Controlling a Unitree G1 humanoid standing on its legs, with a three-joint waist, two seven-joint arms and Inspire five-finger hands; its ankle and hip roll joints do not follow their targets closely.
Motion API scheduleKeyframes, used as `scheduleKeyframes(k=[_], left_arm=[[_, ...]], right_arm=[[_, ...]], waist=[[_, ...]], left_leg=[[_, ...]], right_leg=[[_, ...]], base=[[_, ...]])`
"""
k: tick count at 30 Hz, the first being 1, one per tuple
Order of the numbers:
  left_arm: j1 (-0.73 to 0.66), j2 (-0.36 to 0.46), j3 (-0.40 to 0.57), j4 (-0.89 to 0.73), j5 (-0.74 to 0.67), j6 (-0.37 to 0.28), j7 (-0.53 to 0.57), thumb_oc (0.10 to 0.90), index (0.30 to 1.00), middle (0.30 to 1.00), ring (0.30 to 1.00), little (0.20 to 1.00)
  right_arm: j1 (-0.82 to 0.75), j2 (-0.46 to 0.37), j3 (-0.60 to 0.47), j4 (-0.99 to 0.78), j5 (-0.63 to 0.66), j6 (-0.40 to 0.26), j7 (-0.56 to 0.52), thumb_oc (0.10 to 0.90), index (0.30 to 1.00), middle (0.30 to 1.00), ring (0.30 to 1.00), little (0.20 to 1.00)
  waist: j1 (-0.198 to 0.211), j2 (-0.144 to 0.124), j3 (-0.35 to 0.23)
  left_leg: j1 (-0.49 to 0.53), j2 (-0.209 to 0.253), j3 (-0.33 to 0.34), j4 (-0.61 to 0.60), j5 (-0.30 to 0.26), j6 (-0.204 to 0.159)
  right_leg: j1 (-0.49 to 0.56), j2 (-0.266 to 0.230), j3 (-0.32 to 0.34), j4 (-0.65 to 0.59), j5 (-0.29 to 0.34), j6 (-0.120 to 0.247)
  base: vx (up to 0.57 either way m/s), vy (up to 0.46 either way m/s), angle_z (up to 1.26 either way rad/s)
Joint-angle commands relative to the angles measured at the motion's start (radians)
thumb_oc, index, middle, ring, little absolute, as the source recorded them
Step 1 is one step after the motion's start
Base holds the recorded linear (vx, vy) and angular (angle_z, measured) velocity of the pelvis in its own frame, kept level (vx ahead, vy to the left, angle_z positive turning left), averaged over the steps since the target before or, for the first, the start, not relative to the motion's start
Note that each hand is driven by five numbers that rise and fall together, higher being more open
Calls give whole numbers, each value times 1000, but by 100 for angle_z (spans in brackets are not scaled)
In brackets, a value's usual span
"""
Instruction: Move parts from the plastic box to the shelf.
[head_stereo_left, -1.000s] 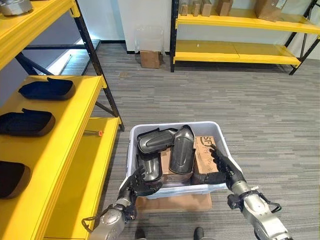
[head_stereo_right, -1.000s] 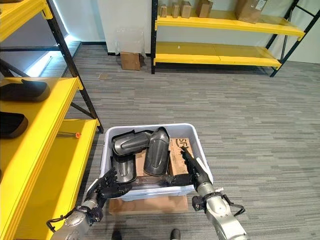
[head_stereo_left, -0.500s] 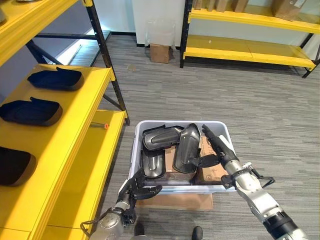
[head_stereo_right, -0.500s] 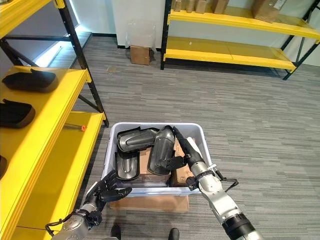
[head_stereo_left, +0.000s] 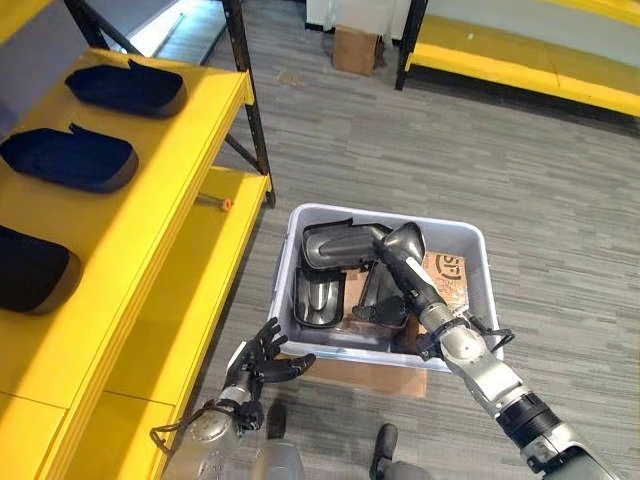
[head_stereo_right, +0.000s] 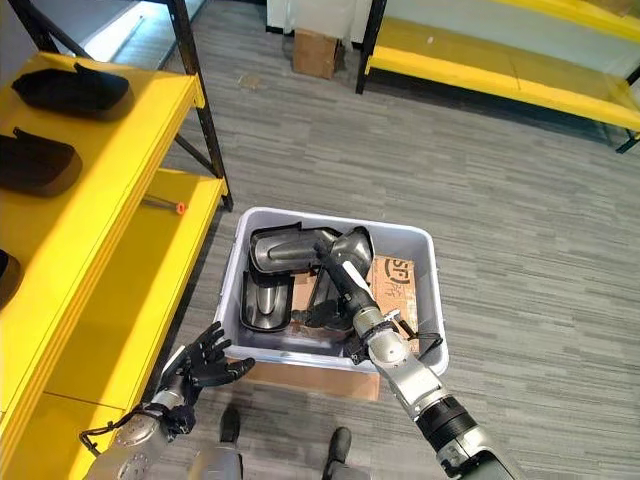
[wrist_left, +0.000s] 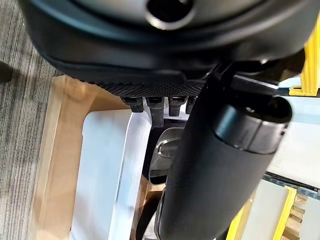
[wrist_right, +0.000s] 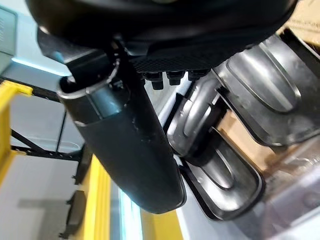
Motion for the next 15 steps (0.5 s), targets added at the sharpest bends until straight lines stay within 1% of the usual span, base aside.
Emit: scheduleKeyframes(k=[1,5,12,13,15], left_arm=[[-38,29,5,-84,-4,-65,7,900,1000,1000,1000,1000],[-51,22,12,-78,-1,-72,13,900,1000,1000,1000,1000],[-64,21,11,-75,6,-79,15,900,1000,1000,1000,1000],[-68,21,10,-78,7,-82,18,900,1000,1000,1000,1000],[-69,20,12,-78,7,-86,20,900,1000,1000,1000,1000]], right_arm=[[-132,3,4,-49,-34,-71,-31,900,1000,1000,1000,1000],[-119,-3,13,-69,-85,-63,-19,900,1000,1000,1000,1000],[-106,-27,-8,-68,-151,-58,-34,900,1000,1000,1000,1000],[-112,-40,-15,-68,-194,-55,-43,900,1000,1000,1000,1000],[-114,-51,-23,-72,-233,-52,-49,900,1000,1000,1000,1000]], waist=[[1,-18,-1],[0,-19,25],[-4,-15,42],[-7,-13,51],[-9,-14,58]], left_leg=[[-68,14,-37,131,-70,33],[-86,16,-39,144,-71,34],[-113,15,-43,161,-74,34],[-119,16,-43,166,-76,34],[-124,19,-41,171,-77,34]], right_leg=[[-17,-97,6,112,-47,39],[-34,-100,7,119,-44,38],[-53,-103,6,126,-43,39],[-63,-103,8,131,-43,39],[-70,-103,10,135,-43,39]], base=[[-37,8,2],[-9,3,0],[-5,3,0],[0,0,0],[0,0,0]])
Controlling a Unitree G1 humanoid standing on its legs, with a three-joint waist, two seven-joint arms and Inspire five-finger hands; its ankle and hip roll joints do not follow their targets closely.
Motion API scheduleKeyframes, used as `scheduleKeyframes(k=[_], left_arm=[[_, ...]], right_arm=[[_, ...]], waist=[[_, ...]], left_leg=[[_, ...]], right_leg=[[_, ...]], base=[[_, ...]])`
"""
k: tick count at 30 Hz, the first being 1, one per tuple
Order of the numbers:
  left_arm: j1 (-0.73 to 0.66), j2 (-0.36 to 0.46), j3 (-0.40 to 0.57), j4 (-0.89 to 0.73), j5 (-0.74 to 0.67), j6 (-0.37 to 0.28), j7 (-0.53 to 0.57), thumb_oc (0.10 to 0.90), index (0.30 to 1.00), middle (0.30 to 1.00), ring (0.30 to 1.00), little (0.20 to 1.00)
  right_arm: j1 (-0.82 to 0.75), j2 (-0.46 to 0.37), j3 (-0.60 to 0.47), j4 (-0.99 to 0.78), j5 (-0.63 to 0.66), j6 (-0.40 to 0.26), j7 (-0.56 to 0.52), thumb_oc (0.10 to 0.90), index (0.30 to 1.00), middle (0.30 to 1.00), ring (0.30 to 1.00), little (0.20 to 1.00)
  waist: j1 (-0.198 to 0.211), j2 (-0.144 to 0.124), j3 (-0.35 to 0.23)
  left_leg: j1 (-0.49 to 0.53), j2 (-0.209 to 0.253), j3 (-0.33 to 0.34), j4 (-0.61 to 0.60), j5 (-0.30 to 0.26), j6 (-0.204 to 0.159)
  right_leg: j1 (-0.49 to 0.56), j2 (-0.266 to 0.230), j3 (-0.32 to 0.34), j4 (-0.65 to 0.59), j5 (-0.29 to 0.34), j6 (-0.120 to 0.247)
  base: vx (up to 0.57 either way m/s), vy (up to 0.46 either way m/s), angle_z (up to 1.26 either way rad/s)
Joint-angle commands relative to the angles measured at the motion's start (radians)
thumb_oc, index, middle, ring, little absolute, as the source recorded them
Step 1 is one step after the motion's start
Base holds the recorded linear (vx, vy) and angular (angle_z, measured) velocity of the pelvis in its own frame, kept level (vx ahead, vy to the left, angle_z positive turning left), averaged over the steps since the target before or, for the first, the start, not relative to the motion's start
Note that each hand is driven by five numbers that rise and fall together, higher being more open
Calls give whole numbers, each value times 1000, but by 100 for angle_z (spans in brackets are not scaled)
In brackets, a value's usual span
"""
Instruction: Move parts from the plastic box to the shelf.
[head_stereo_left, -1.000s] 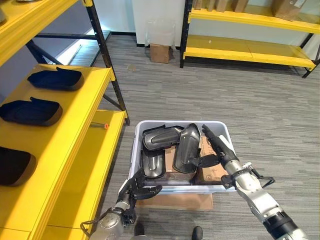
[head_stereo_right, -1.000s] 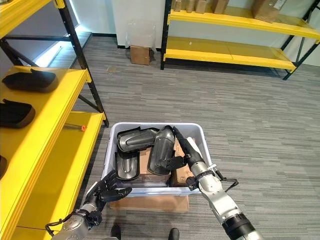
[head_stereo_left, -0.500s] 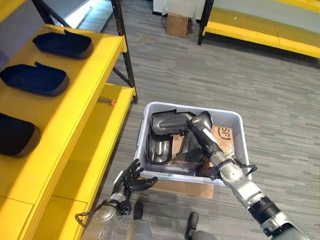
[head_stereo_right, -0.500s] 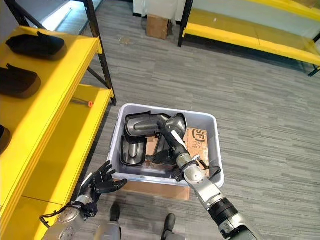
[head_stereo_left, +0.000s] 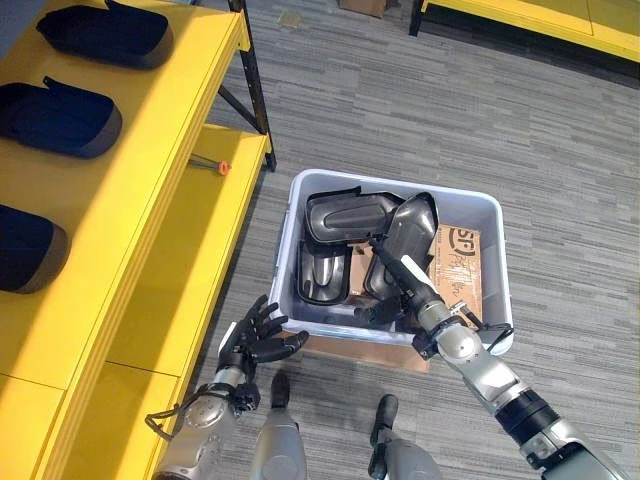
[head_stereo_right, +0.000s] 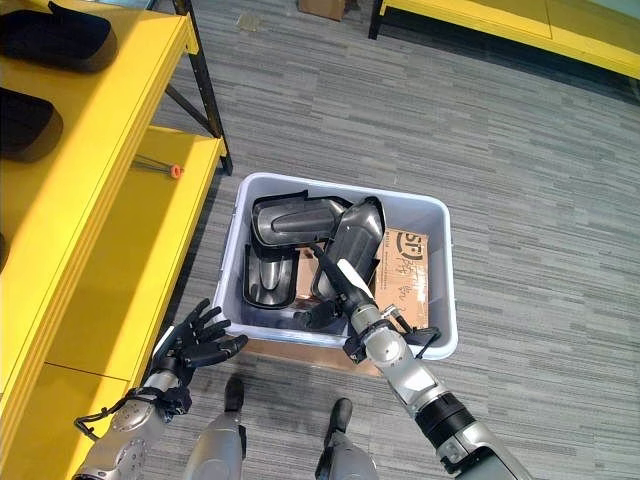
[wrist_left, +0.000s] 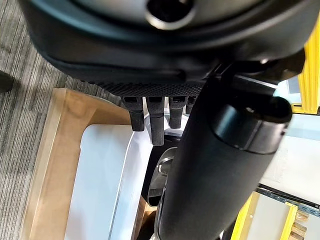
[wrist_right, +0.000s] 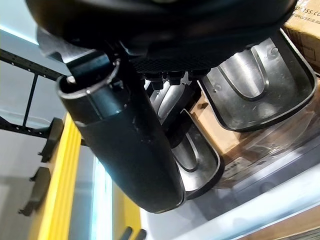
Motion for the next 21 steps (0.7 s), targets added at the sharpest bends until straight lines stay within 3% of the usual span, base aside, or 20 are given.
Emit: scheduleKeyframes(k=[1,7,21], left_arm=[[-28,13,-26,-66,9,-52,-4,900,1000,1000,1000,1000],[-38,8,-27,-58,15,-63,0,900,1000,1000,1000,1000],[-53,4,-31,-54,10,-70,16,900,1000,1000,1000,1000]], right_arm=[[-109,-51,-35,-76,-95,-62,-48,900,1000,1000,1000,1000],[-137,-89,-42,-87,-245,-56,-75,900,1000,1000,1000,1000],[-180,-107,-45,-97,-355,-41,-115,900,1000,1000,1000,1000]], waist=[[-10,-16,-23],[-10,-16,-2],[-5,-21,25]], left_leg=[[-75,21,-30,135,-72,30],[-94,26,-31,153,-76,31],[-119,27,-36,167,-79,30]], right_leg=[[-29,-97,10,110,-44,40],[-46,-96,12,122,-44,41],[-66,-96,9,131,-47,40]], base=[[0,0,0],[-5,0,-1],[0,0,0]])
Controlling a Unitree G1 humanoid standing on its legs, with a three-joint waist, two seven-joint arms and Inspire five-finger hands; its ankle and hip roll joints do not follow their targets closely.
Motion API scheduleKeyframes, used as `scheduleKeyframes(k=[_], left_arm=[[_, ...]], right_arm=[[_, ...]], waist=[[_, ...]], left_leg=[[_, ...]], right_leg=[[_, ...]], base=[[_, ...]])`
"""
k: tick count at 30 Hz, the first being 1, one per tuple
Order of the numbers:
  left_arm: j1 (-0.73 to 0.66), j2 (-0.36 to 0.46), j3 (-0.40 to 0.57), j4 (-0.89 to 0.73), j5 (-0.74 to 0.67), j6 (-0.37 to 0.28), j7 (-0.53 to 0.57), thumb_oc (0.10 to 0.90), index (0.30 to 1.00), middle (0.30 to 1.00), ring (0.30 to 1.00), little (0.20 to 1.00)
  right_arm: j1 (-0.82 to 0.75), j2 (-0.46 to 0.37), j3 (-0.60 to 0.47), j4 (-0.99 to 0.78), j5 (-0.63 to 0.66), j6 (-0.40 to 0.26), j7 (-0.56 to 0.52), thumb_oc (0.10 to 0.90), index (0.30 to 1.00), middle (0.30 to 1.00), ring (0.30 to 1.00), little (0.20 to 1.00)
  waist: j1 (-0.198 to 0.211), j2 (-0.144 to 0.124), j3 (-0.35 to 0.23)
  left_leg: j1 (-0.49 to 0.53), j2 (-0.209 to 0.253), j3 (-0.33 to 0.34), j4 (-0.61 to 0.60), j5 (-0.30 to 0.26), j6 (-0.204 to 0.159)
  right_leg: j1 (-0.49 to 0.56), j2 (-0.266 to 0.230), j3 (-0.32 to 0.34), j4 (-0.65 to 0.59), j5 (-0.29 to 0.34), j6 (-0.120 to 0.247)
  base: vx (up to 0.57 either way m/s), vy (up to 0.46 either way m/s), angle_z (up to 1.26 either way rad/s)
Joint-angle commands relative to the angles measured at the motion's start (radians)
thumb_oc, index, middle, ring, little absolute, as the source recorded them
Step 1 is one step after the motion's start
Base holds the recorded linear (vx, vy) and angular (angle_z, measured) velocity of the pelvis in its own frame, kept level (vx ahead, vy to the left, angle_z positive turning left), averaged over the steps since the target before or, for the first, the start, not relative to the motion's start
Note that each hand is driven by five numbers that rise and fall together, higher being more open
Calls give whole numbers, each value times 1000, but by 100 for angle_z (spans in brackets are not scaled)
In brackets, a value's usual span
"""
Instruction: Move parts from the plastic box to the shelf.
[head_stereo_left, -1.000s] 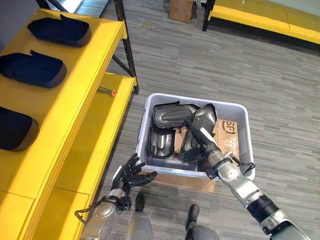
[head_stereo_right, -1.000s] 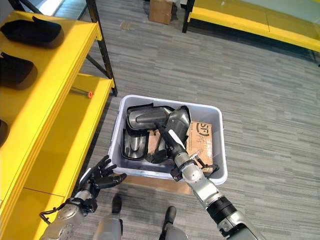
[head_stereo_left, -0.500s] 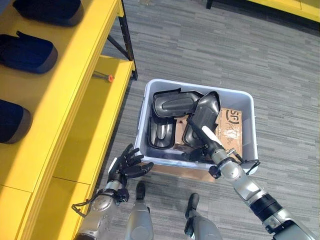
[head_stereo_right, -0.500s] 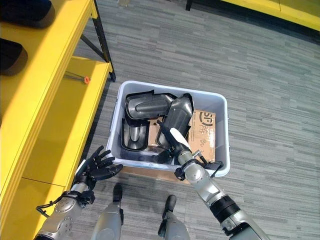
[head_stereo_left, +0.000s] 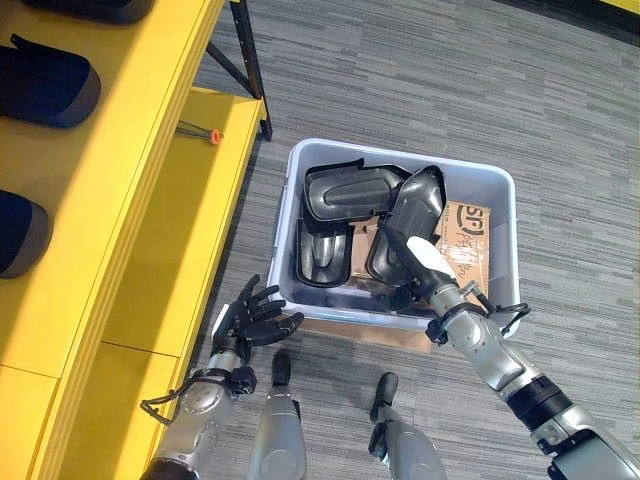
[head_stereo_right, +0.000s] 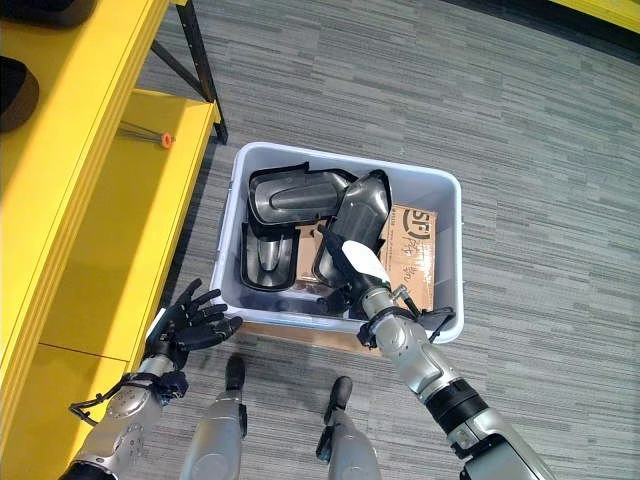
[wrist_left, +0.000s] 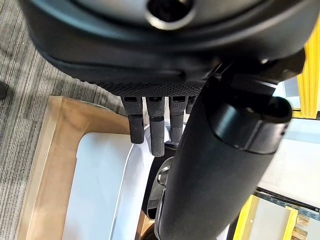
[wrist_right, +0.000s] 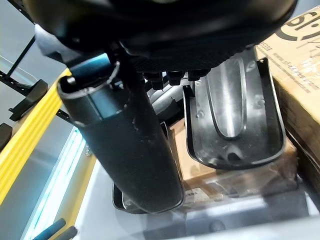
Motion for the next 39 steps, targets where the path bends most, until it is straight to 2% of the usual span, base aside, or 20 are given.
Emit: scheduleKeyframes(k=[1,11,14,21,33,39], left_arm=[[-11,-12,-39,-52,11,-34,-5,900,1000,1000,1000,1000],[-15,-6,-35,-61,4,-40,16,900,1000,1000,1000,1000],[-29,-8,-41,-66,0,-46,31,900,1000,1000,1000,1000],[-40,-17,-54,-72,-1,-42,44,900,1000,1000,1000,1000],[-34,-9,-55,-80,-9,-43,52,900,1000,1000,1000,1000],[-33,-3,-55,-85,-2,-44,59,900,1000,1000,1000,1000]], right_arm=[[-110,-41,-40,-95,-42,-47,-72,900,1000,1000,1000,1000],[-141,-29,-56,-71,-59,-25,-115,900,1000,1000,1000,1000],[-161,-12,-66,-52,-37,-17,-145,900,1000,1000,1000,1000],[-148,-3,-82,-46,-13,-10,-158,900,1000,1000,1000,1000],[-145,25,-103,-9,26,-3,-197,900,1000,1000,1000,1000],[-156,13,-119,3,-32,19,-238,900,1000,1000,1000,1000]], waist=[[-6,-11,-26],[-4,-2,-5],[-3,12,21],[-17,25,37],[-17,29,44],[-16,32,55]], left_leg=[[-43,24,-35,108,-66,23],[-79,16,-38,124,-66,25],[-119,14,-42,183,-87,30],[-186,16,-52,302,-141,35],[-236,7,-52,363,-169,48],[-261,-3,-56,378,-174,54]], right_leg=[[-2,-91,6,101,-52,45],[-37,-96,9,117,-51,43],[-89,-108,18,197,-79,38],[-173,-121,36,330,-125,37],[-228,-130,43,376,-135,39],[-249,-133,46,384,-133,39]], base=[[0,0,0],[-9,2,0],[-69,39,-2],[-27,21,-4],[-4,5,-2],[0,0,0]])
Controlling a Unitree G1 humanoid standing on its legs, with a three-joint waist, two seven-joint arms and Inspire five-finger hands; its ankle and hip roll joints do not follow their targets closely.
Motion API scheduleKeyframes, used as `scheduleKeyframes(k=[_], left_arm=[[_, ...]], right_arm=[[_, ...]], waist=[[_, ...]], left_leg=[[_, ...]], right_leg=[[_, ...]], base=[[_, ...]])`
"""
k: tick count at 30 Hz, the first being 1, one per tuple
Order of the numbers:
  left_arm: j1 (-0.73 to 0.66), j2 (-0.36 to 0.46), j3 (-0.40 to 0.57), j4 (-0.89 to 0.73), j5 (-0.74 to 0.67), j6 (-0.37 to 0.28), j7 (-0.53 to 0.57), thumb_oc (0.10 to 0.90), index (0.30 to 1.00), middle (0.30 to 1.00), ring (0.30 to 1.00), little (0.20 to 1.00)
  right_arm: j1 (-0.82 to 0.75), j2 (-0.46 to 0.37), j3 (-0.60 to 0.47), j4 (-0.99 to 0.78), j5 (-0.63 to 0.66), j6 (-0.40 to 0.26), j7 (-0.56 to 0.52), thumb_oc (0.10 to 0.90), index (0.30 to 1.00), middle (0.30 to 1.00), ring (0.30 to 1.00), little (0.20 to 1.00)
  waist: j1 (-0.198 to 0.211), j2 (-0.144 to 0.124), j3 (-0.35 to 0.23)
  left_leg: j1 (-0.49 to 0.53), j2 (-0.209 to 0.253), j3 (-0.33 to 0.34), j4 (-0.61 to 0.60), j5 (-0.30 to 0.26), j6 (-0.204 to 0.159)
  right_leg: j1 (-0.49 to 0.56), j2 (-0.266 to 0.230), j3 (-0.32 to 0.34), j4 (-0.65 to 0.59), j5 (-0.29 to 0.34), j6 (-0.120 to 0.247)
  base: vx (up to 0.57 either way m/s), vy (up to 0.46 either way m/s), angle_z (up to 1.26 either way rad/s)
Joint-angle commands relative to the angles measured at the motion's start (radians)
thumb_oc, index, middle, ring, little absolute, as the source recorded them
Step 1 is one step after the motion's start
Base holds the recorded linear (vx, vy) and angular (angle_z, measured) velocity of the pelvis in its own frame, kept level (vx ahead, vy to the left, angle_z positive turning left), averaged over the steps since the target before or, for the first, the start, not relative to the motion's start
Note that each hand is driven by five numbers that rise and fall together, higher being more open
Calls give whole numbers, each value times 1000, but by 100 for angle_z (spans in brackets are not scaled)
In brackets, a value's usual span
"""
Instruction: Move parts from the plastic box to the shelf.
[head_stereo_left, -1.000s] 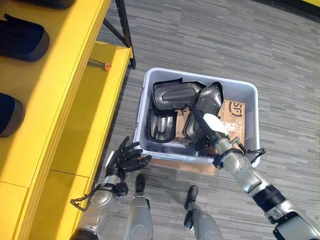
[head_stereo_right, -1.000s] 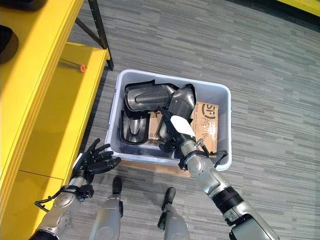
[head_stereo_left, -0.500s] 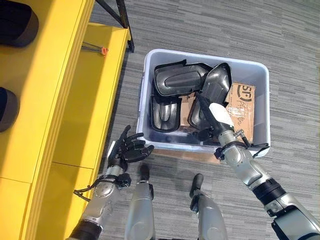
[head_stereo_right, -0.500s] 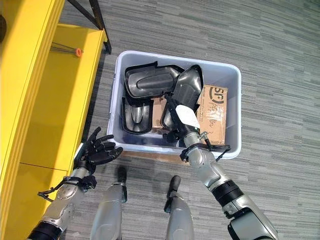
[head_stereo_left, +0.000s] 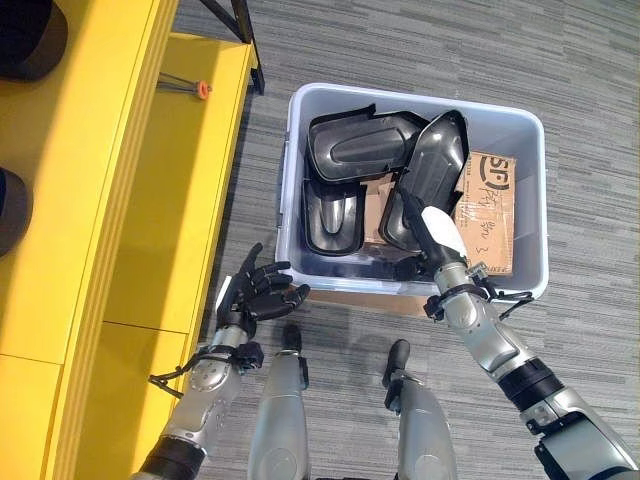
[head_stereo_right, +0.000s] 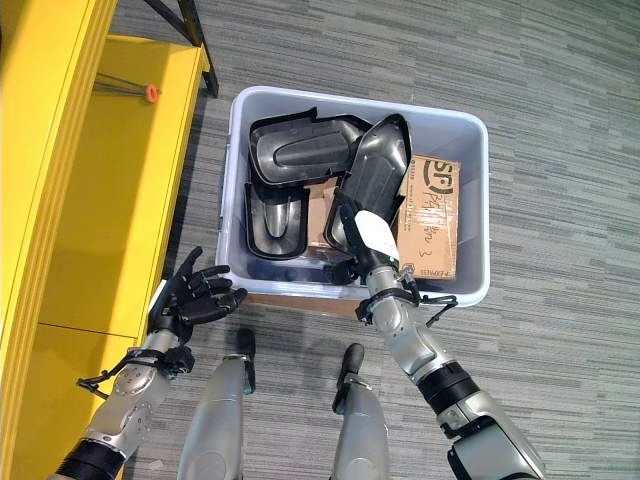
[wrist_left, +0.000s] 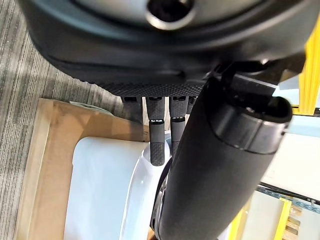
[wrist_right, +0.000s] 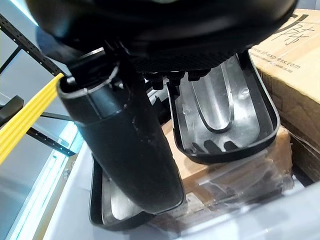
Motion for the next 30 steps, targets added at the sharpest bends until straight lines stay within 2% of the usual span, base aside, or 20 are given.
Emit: scheduleKeyframes(k=[1,12,30], left_arm=[[61,-1,-37,-51,2,-6,14,900,1000,1000,1000,1000],[50,-2,-36,-52,7,-10,29,900,1000,1000,1000,1000],[51,3,-29,-63,1,-9,36,900,1000,1000,1000,1000]], right_arm=[[-78,-30,-74,-41,-37,-25,-88,900,1000,1000,1000,1000],[-78,-49,-103,-46,-115,8,-123,900,1000,1000,1000,1000],[-76,-42,-134,-32,-121,32,-155,900,1000,1000,1000,1000]], waist=[[12,0,-28],[8,1,-5],[7,1,13]], left_leg=[[9,15,-49,9,-30,-10],[-28,4,-43,17,-31,-2],[-55,-9,-48,12,-26,1]], right_leg=[[7,-56,-9,68,-40,34],[-29,-56,-6,63,-26,33],[-38,-57,-17,53,-20,32]], base=[[0,0,0],[-1,2,-1],[0,0,0]])
